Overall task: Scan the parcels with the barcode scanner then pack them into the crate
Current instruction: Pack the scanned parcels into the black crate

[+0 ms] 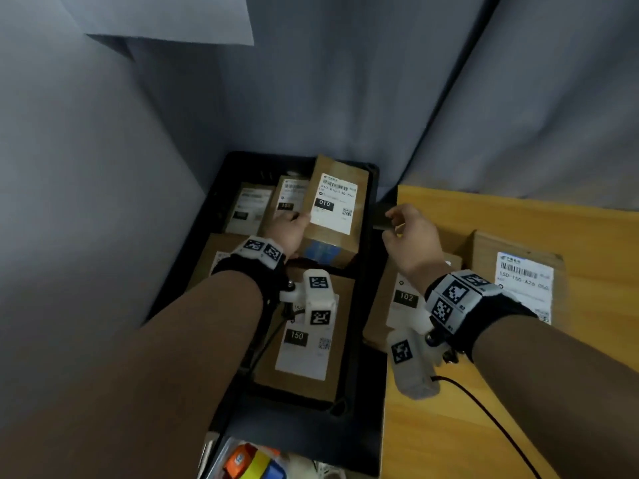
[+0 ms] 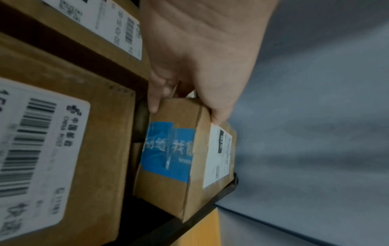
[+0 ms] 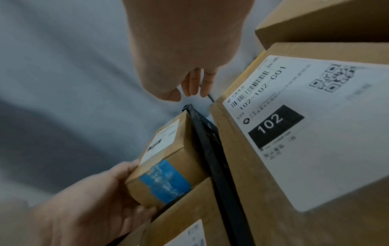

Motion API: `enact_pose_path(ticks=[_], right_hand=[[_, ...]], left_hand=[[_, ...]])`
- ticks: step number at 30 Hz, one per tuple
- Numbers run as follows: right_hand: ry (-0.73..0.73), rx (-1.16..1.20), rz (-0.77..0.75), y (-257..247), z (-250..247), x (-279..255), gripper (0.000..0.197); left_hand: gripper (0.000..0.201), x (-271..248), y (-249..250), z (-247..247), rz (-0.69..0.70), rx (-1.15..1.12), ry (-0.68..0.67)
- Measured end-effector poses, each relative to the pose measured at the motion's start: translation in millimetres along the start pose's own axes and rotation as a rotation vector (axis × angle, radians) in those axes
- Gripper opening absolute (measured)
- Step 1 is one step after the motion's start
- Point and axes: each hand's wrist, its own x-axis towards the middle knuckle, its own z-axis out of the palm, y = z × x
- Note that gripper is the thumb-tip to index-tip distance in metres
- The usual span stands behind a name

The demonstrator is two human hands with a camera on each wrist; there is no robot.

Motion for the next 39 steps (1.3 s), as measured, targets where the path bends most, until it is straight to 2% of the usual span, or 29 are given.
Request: enact_pose_path(ticks=[4, 7, 10, 12, 15, 17, 23, 26, 30, 34, 36, 39], right_hand=[[0.023, -0.021, 0.035, 4, 1, 7, 0.03], [0.019, -0.038, 0.046, 5, 3, 8, 0.03], [0.01, -0.034, 0.042, 5, 1, 5, 0.03], [0.007, -0.029, 0.024, 5, -2, 1, 0.03], [-0.003, -0.012, 0.012, 12, -10, -11, 0.028], [-0.029, -0.011, 0.003, 18, -18, -25, 0.027], [-0.103, -0.12, -0.068, 41, -56, -50, 0.025], [-0.08, -0.155, -0.08, 54, -75, -59, 0.022], [-0.023, -0.19, -0.09, 74, -99, -70, 0.02], [-0.052, -0.16, -0.078, 92, -113, -76, 0.02], [-0.065, -0.156, -0.106, 98, -116, -78, 0.021], [-0.07, -0.131, -0.151, 105, -118, -81, 0.021]], left_hand=[[0.044, 13, -11, 8, 0.092, 0.363, -0.036], [0.042, 19, -6, 9, 0.146, 0.423, -0.01], [0.051, 18, -3, 11, 0.134, 0.467, 0.033], [0.053, 11, -1, 14, 0.16, 0.459, 0.105], [0.049, -6, 0, 20, 0.271, 0.375, 0.172], [0.045, -18, 1, 27, 0.316, 0.324, 0.138], [0.033, -72, 4, 56, 0.332, 0.174, -0.018], [0.034, -96, -4, 75, 0.302, 0.226, -0.07], [0.05, -111, -26, 101, 0.179, 0.429, -0.18], [0.066, -124, -33, 124, 0.056, 0.624, -0.157], [0.064, -130, -32, 136, 0.047, 0.58, -0.138], [0.065, -138, -32, 152, 0.039, 0.392, -0.168]])
